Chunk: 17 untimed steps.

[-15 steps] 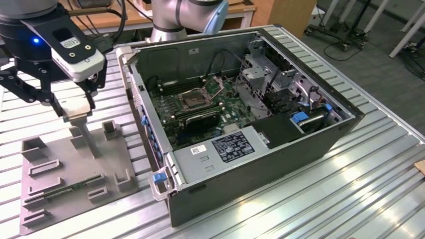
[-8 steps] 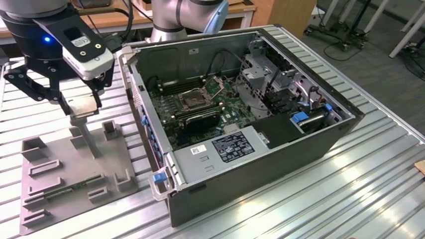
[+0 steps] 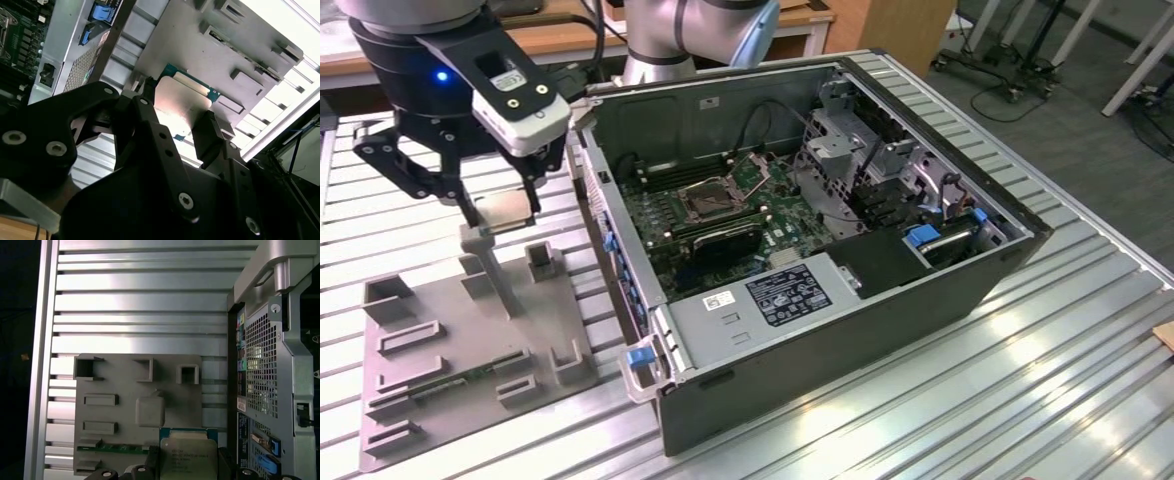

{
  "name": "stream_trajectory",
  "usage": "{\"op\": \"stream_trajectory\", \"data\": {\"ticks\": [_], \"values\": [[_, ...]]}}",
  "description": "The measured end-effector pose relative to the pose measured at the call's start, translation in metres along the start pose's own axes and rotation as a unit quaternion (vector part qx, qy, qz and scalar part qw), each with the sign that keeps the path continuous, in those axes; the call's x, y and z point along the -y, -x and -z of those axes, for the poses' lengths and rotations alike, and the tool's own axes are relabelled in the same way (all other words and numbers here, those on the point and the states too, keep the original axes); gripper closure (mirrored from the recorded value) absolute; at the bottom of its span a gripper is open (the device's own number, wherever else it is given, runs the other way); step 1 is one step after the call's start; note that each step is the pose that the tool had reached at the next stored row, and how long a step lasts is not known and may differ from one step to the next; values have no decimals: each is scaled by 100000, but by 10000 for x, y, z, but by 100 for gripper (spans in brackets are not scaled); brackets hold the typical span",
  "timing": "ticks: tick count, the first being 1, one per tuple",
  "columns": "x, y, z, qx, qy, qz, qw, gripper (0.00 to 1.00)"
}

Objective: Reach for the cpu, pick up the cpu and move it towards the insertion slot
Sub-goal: 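Pick up the cpu and move it towards the insertion slot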

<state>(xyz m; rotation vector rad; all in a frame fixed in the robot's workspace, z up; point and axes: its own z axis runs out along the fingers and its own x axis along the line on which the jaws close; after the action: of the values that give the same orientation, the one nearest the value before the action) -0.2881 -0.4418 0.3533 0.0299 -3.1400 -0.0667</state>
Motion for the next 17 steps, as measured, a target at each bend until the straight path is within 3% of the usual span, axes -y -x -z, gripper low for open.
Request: {"op": "stream_trajectory", "data": {"ticks": [13,17], "values": [[4,226,-2,2,3,-1,100000,46],[5,248,-2,5,5,-5,100000,46]]}}
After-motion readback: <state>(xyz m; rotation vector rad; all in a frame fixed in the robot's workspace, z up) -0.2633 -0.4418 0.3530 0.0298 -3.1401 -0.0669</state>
